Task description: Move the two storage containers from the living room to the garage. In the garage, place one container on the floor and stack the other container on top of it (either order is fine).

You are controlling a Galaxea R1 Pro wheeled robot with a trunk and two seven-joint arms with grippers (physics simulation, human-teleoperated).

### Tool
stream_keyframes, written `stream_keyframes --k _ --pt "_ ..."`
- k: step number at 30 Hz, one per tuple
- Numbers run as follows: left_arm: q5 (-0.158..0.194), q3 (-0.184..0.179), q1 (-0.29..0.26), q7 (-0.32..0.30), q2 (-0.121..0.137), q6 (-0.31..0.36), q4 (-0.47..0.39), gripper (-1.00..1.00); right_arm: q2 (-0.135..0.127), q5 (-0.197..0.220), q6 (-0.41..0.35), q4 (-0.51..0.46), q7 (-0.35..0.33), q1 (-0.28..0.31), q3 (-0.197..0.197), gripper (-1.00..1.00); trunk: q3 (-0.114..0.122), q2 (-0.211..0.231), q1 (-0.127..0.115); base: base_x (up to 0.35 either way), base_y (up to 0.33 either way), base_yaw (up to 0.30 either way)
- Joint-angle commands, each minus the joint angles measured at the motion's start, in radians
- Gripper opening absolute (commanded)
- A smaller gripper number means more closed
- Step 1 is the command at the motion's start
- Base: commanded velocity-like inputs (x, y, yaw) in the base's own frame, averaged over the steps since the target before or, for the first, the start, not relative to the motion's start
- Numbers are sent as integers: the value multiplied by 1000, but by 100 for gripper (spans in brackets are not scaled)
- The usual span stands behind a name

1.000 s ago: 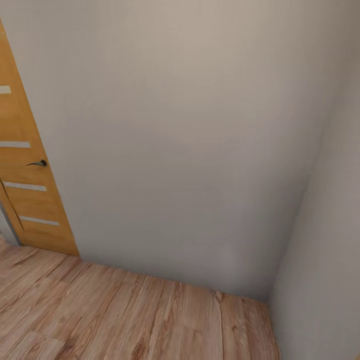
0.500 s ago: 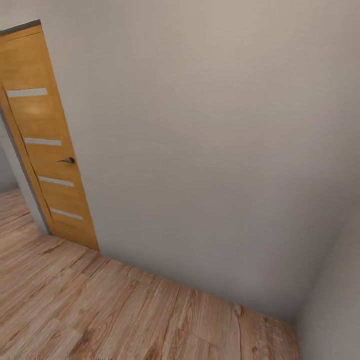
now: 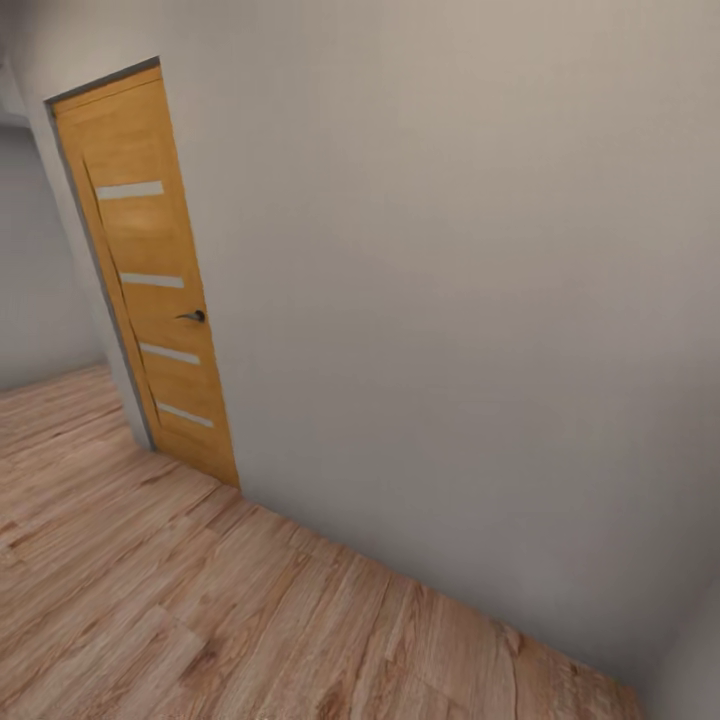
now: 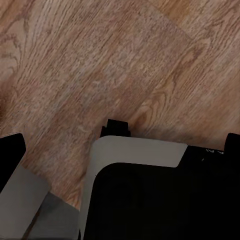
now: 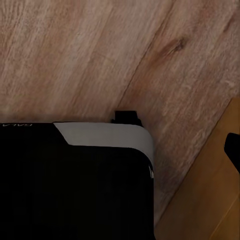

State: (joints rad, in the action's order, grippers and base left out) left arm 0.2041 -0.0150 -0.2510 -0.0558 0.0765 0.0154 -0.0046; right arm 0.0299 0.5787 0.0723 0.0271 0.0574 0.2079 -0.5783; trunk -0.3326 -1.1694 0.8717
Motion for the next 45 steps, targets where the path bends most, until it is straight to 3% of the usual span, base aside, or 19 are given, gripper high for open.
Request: stream_keyframes --k 1,9,45 --pt "9 -2 -1 -4 0 2 0 100 1 7 5 3 1 1 -8 100 -1 -1 0 0 0 271" --pt "9 -2 -1 -5 0 2 0 100 1 7 6 3 1 1 -8 100 -1 -1 0 48 0 271" --pt "9 -2 -1 -4 1 3 0 100 2 7 7 3 1 1 -9 100 -1 -1 0 301 0 271"
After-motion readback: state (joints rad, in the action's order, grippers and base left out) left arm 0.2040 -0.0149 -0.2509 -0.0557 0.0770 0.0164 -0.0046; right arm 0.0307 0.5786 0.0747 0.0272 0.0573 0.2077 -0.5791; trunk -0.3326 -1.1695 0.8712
